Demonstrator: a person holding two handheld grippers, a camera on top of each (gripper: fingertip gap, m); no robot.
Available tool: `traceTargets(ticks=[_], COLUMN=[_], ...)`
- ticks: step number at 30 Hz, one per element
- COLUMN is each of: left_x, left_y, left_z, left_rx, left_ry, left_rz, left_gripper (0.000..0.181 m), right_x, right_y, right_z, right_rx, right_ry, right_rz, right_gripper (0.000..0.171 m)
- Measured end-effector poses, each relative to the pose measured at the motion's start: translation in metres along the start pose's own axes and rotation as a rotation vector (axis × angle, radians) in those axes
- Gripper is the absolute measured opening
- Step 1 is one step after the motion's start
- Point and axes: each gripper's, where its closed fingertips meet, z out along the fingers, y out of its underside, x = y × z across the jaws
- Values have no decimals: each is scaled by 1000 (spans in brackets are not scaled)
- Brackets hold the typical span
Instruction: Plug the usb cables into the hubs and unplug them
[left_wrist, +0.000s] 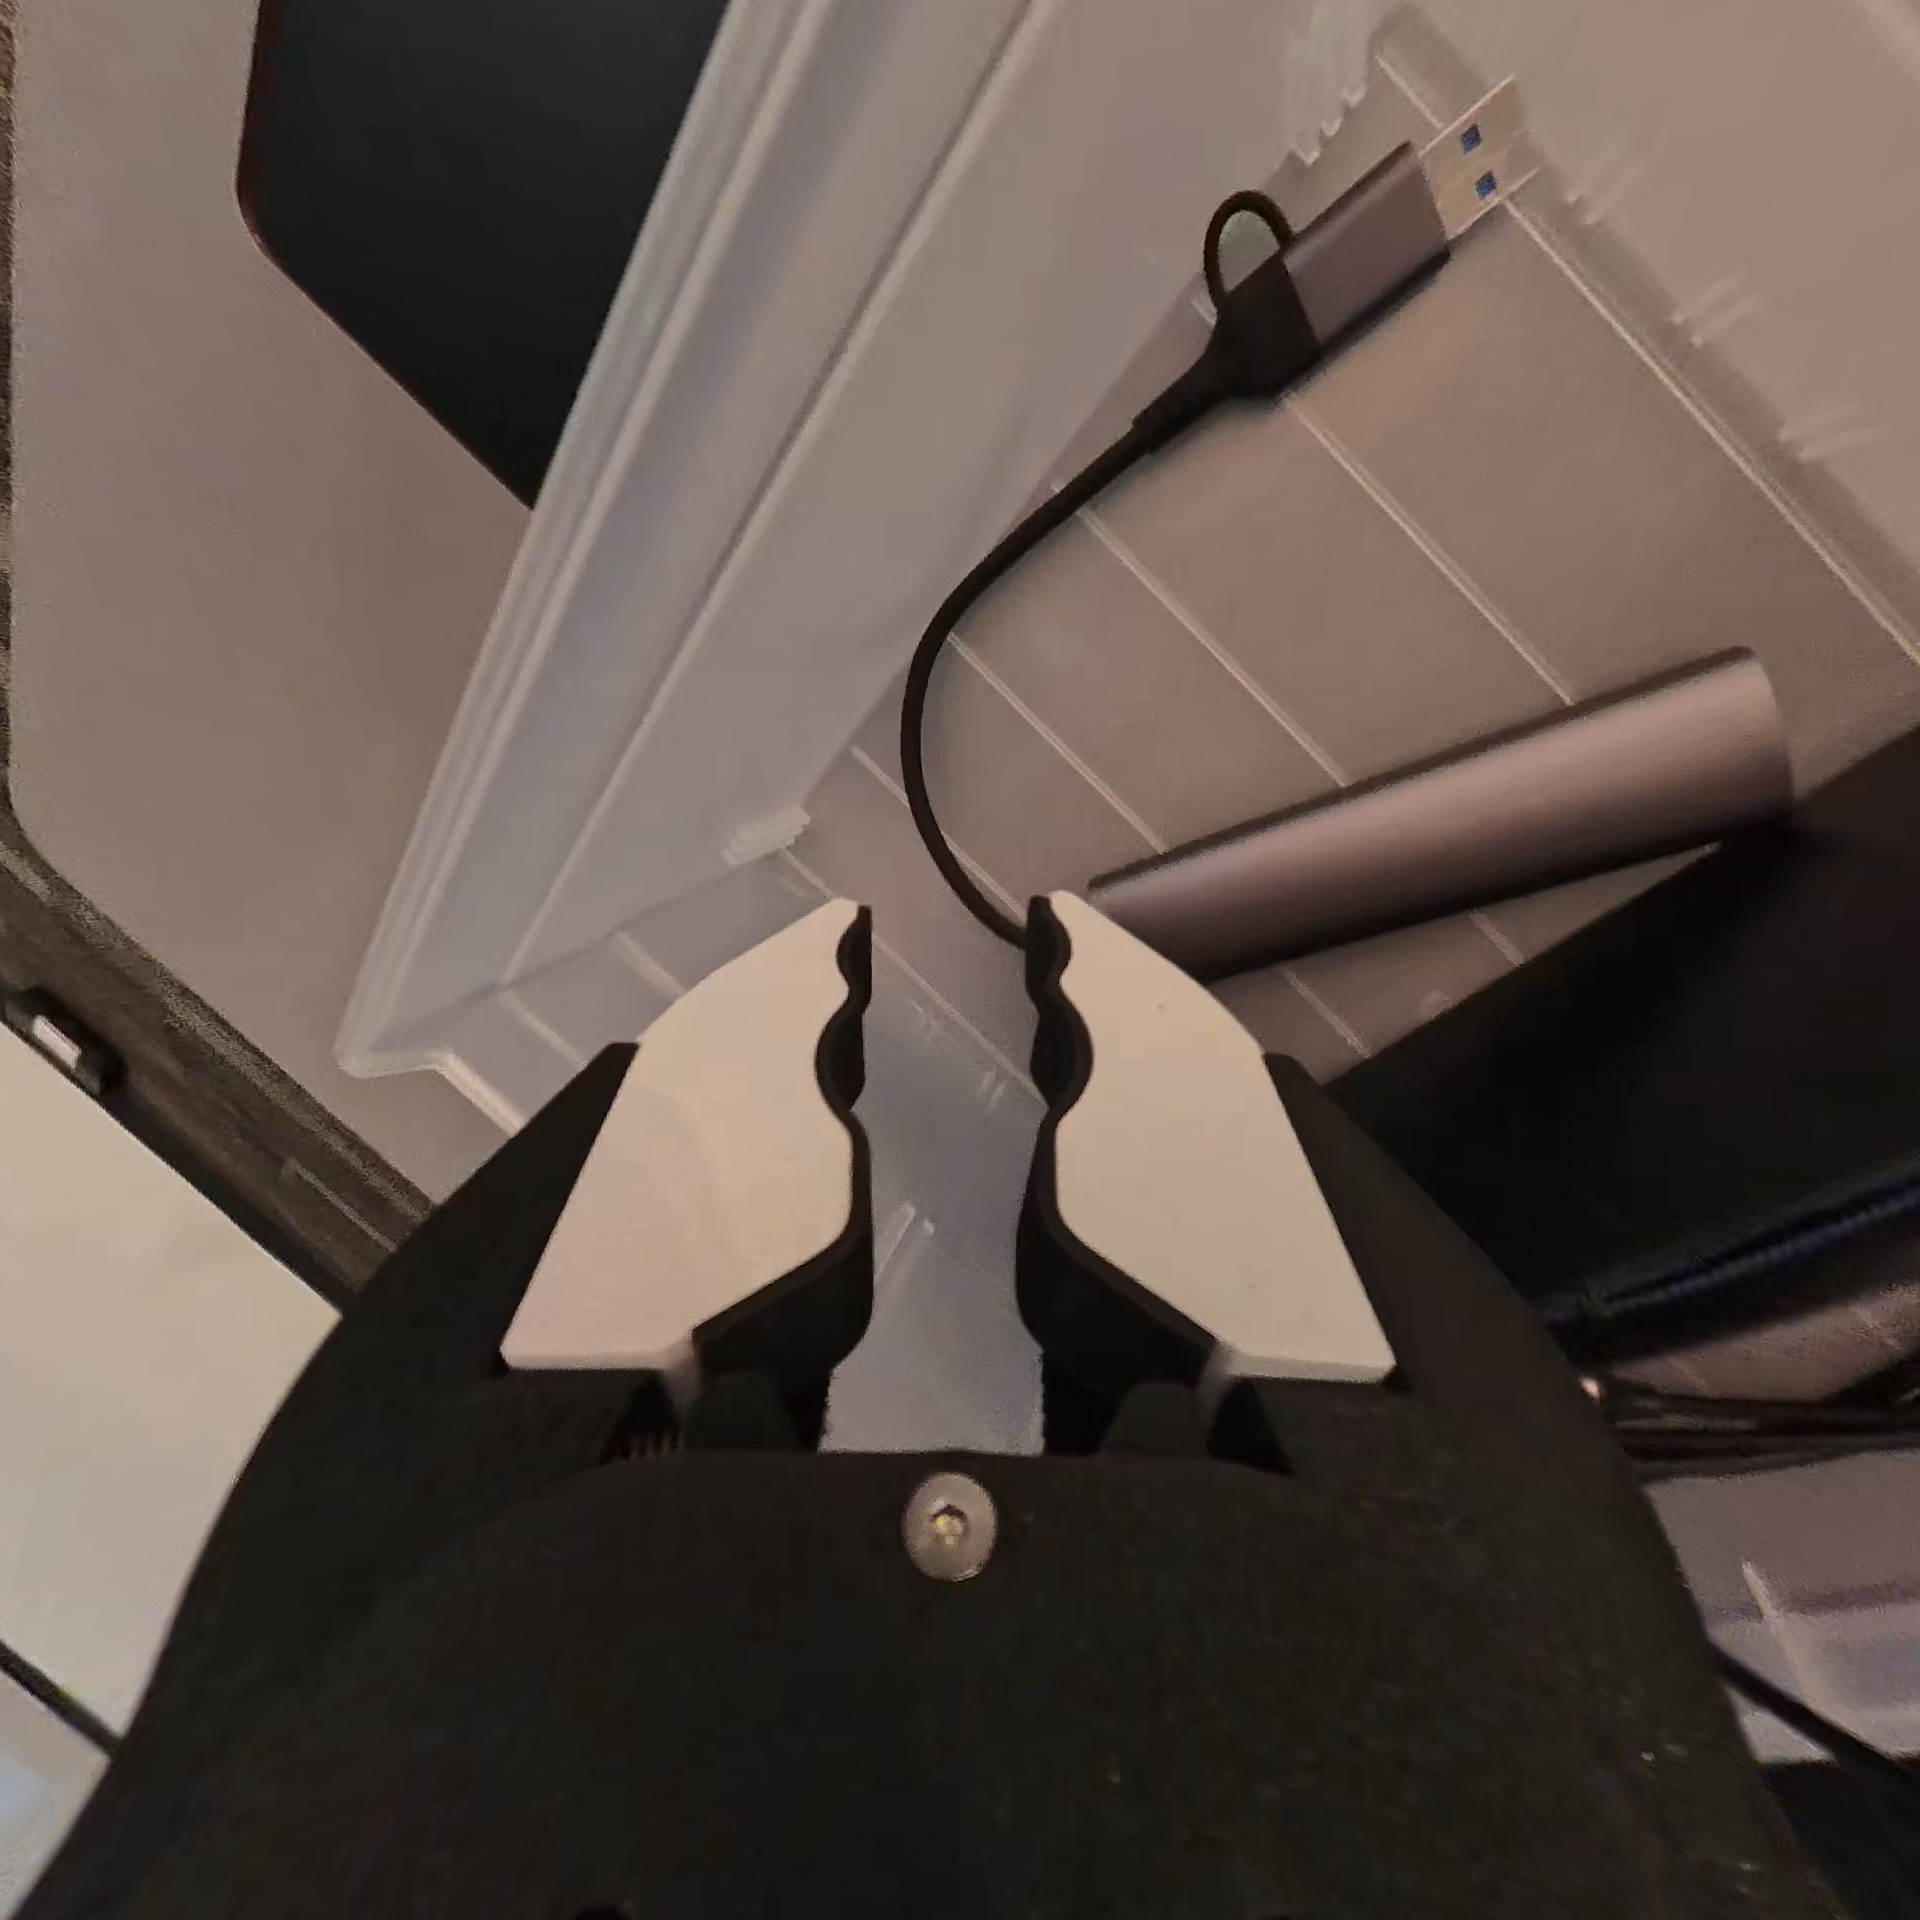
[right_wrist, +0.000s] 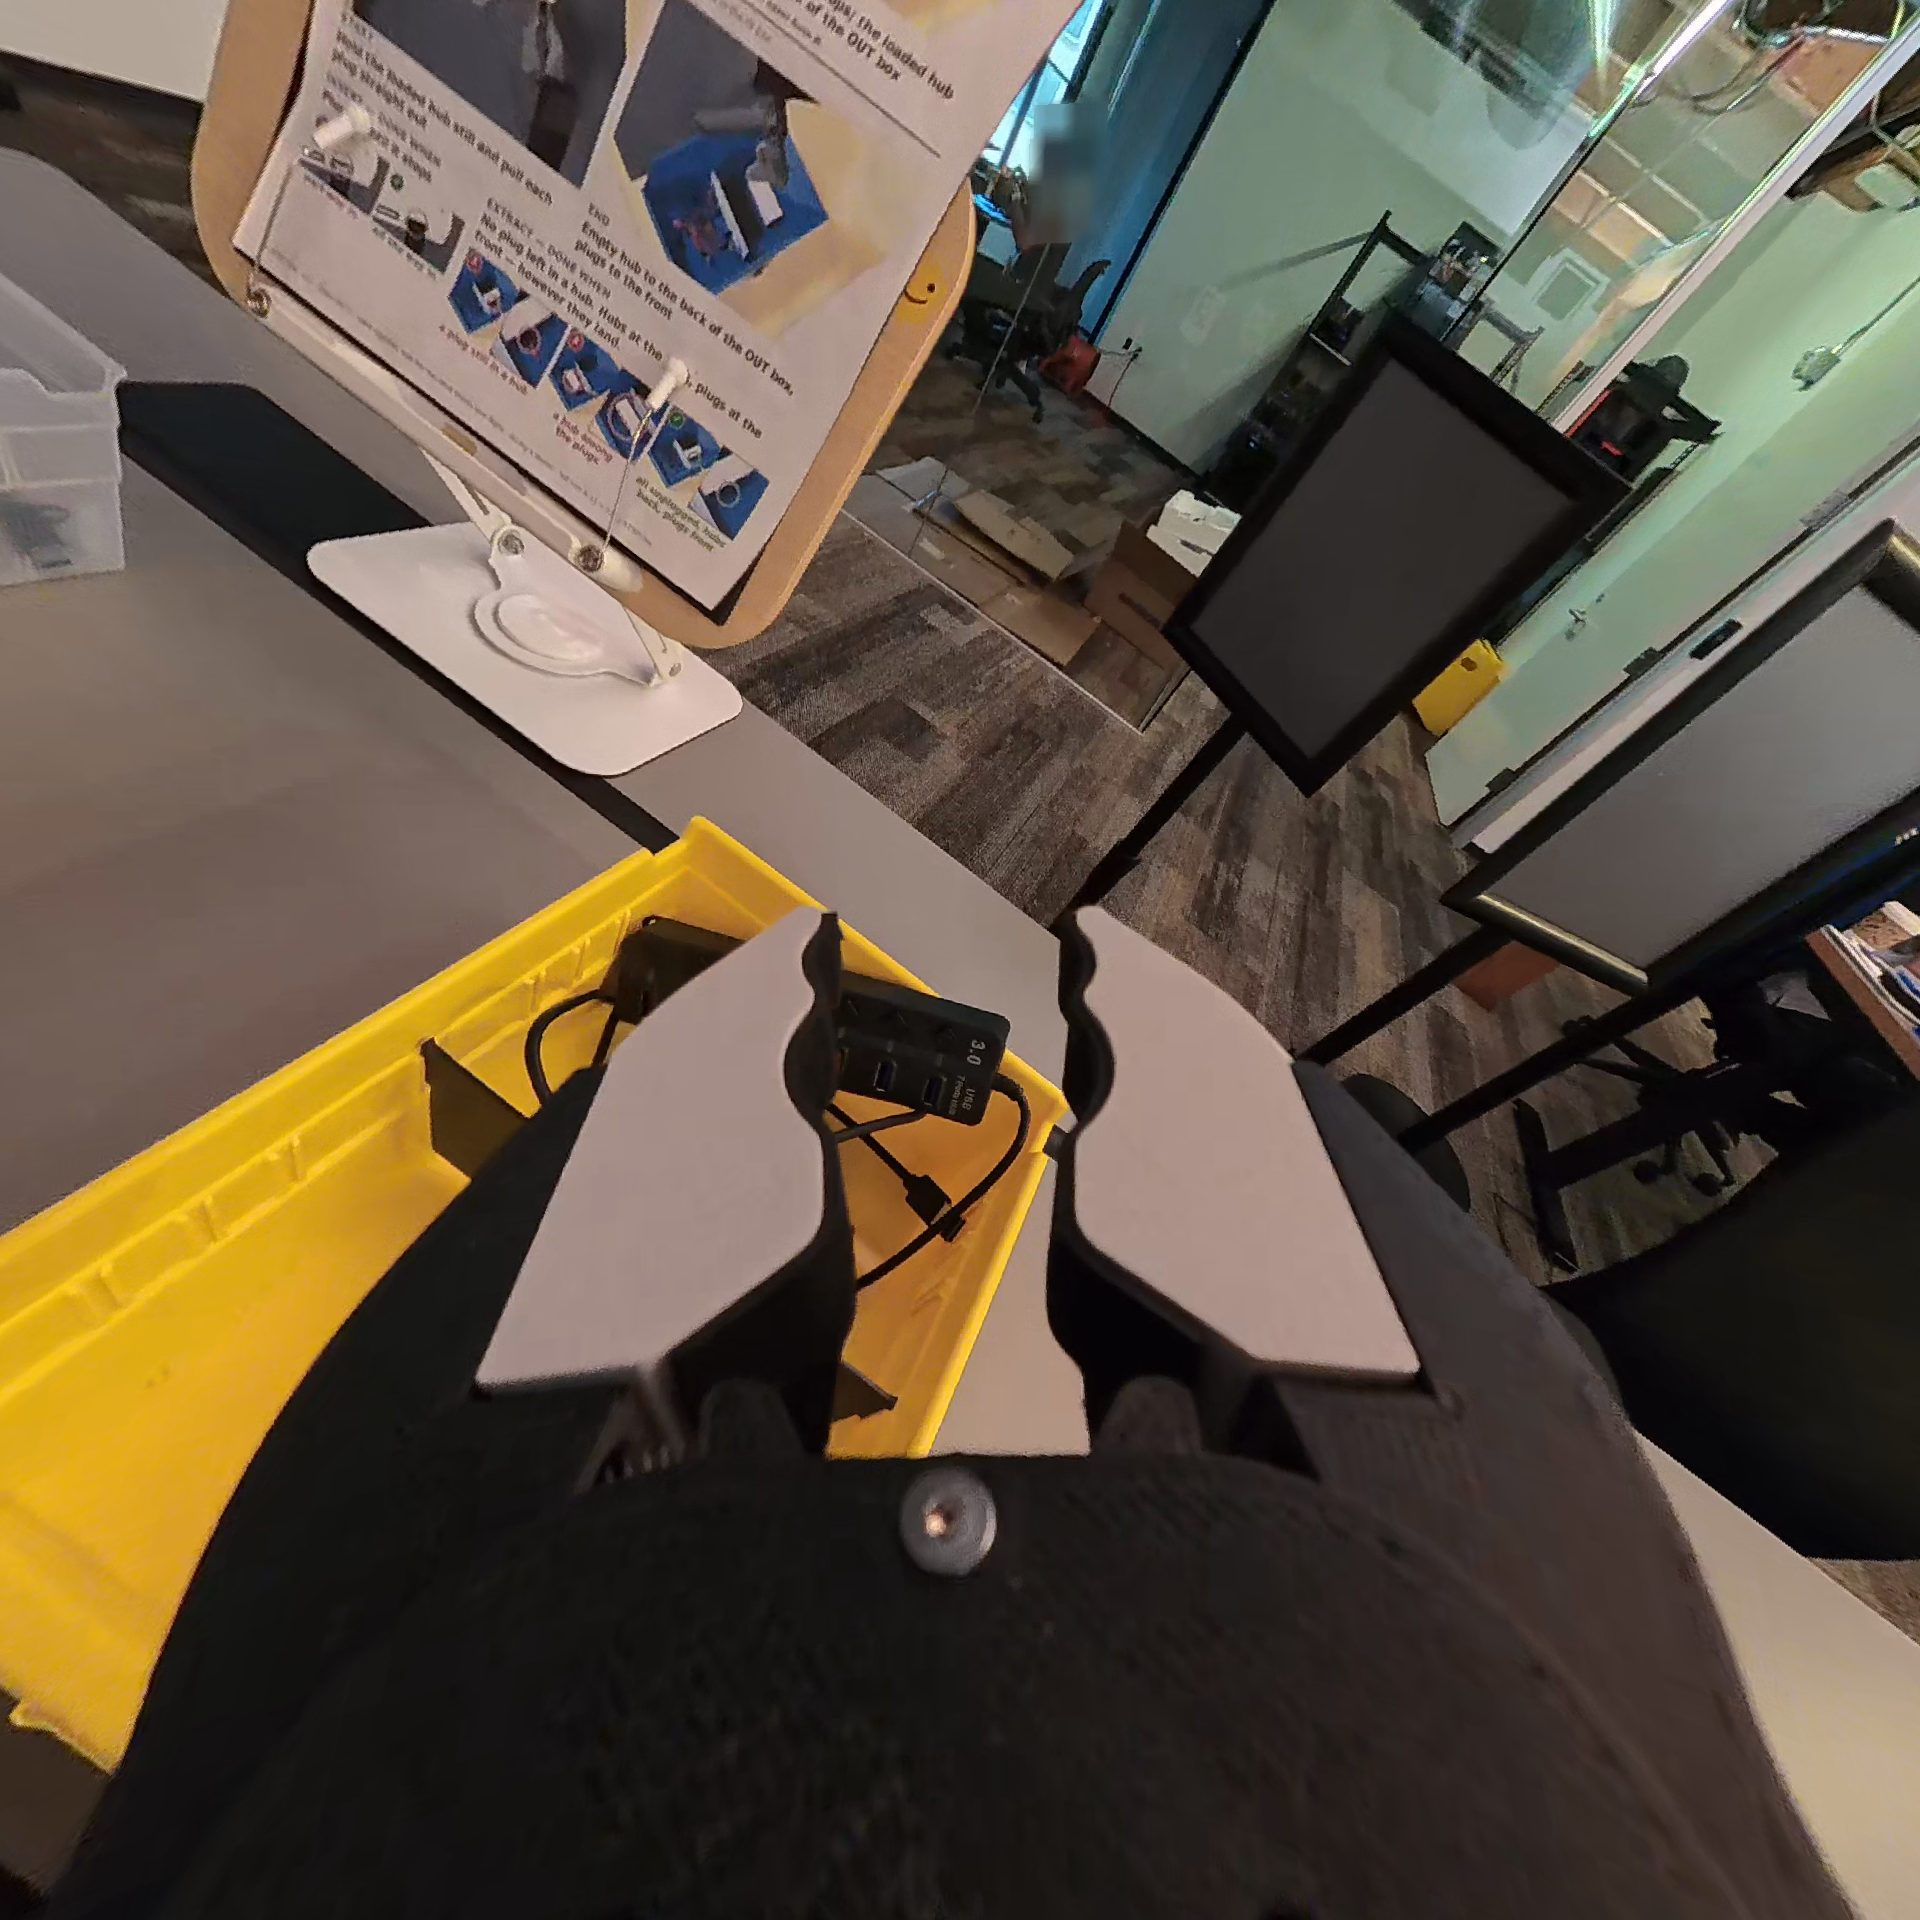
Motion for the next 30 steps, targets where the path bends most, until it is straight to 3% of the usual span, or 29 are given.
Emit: traceTargets(ticks=[10,15,18,23,30], left_x=[-4,-10,-9,-5,-6], left_y=[-3,-1,-3,3,7], left_z=[23,29,30,35,43], left_rx=[-94,-97,-57,-118,-193], left_ry=[33,-2,6,115,120], left_rz=[-55,72,218,236,319], left_gripper=[31,30,14,26,22], right_x=[-7,-8,-10,-15,-17], right_y=[9,11,11,12,13], right_z=[12,13,14,16,19], right_rx=[-63,-77,-83,-104,-131], right_ry=[-23,-31,-37,-47,-50], right_rz=[-30,-34,-40,-66,-86], right_gripper=[41,41,41,41,41])
